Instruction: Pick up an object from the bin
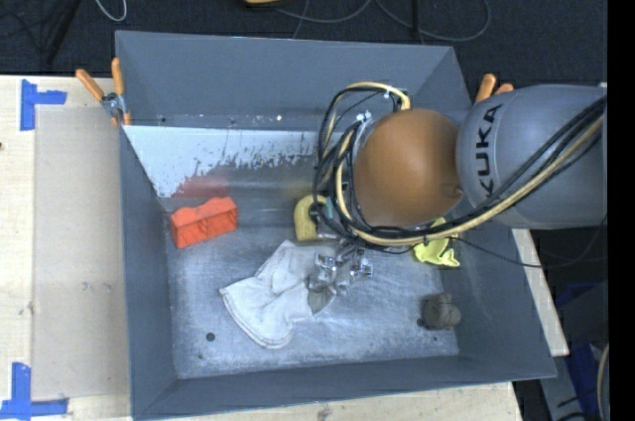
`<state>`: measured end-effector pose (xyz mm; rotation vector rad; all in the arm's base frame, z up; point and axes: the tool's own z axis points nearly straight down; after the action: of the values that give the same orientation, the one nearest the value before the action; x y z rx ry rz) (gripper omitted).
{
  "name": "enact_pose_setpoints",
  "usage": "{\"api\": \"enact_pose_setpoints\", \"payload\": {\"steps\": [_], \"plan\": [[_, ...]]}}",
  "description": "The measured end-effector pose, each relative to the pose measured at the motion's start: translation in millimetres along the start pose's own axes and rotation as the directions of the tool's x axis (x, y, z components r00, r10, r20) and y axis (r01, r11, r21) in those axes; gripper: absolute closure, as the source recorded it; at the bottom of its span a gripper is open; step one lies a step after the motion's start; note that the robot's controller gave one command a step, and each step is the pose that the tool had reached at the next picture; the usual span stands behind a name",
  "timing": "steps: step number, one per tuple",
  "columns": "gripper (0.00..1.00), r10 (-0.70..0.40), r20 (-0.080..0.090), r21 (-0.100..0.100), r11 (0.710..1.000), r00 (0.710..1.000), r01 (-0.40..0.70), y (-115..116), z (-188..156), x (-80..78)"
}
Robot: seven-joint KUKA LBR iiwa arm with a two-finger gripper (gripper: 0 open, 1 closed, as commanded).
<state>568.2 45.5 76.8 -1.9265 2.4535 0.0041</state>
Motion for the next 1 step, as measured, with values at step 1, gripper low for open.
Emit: {"api": "enact_pose_setpoints", "payload": {"steps": [1], "plan": [[1.0, 0.001, 0.0, 0.0, 1.0, 1.0, -0.001, 0.0, 0.0, 0.0]]}}
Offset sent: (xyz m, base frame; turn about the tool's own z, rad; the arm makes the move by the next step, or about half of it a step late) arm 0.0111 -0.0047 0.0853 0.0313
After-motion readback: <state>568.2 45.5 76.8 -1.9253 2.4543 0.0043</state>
